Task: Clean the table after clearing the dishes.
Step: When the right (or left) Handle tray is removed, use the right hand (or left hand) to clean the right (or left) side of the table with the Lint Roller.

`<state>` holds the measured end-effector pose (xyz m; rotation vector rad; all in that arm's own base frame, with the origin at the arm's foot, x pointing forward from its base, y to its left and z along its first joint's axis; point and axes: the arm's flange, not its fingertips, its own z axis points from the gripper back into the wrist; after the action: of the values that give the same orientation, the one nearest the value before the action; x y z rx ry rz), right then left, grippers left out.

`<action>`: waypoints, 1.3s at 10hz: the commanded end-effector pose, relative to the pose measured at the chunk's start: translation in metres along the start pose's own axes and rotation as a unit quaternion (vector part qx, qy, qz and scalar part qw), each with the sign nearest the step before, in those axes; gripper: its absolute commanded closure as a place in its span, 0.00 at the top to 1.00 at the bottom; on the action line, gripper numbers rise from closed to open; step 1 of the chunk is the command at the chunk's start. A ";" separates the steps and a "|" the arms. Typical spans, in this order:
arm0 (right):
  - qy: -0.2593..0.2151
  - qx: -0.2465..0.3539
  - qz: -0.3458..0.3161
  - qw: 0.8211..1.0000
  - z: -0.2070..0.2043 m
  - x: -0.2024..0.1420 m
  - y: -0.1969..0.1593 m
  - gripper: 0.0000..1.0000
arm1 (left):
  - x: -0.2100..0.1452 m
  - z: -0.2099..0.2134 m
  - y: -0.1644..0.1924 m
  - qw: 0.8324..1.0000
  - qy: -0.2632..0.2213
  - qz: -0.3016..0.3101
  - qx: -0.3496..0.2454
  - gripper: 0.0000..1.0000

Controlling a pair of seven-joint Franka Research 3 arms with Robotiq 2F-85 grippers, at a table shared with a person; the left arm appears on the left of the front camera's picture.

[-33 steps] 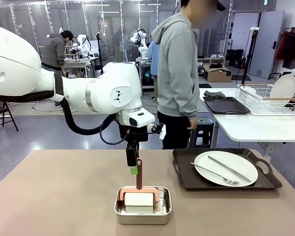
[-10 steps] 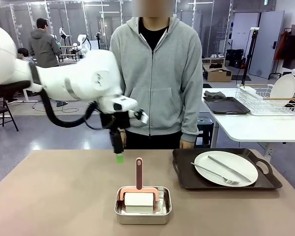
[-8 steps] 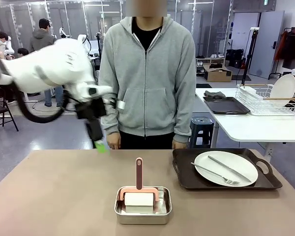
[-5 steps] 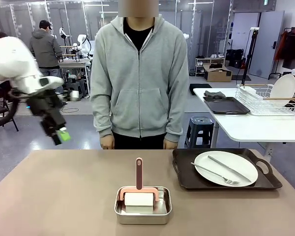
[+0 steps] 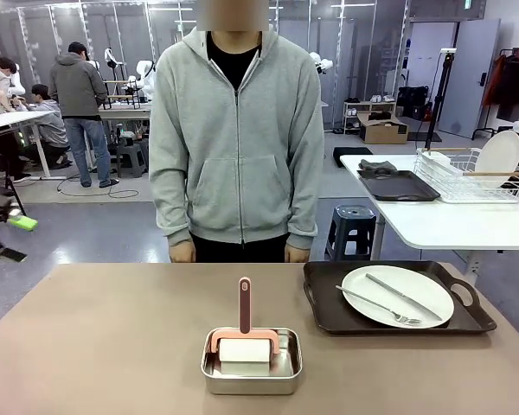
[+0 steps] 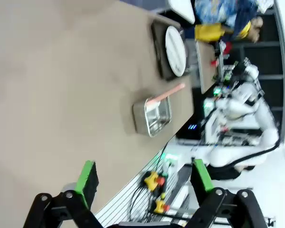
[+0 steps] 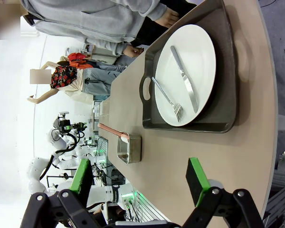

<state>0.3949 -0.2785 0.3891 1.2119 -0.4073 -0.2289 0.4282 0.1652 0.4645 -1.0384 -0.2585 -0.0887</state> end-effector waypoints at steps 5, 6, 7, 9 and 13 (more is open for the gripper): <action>0.000 0.000 0.000 1.000 0.000 -0.001 0.003 1.00 | -0.067 0.027 0.072 0.984 -0.153 0.063 -0.062 1.00; 0.000 0.000 0.000 1.000 0.000 -0.001 0.003 1.00 | -0.067 0.025 0.076 0.984 -0.155 0.068 -0.060 1.00; 0.000 0.000 0.000 1.000 0.000 -0.001 0.003 1.00 | -0.059 0.022 0.075 0.983 -0.164 0.057 -0.056 1.00; 0.000 0.000 0.000 1.000 0.000 -0.001 0.003 1.00 | -0.071 0.031 0.075 0.986 -0.137 0.071 -0.064 1.00; 0.000 0.000 0.000 1.000 0.000 -0.001 0.003 1.00 | -0.071 0.031 0.075 0.986 -0.137 0.071 -0.064 1.00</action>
<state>0.3950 -0.2784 0.3889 1.2120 -0.4069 -0.2289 0.3728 0.2240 0.3981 -1.1918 -0.4381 0.1740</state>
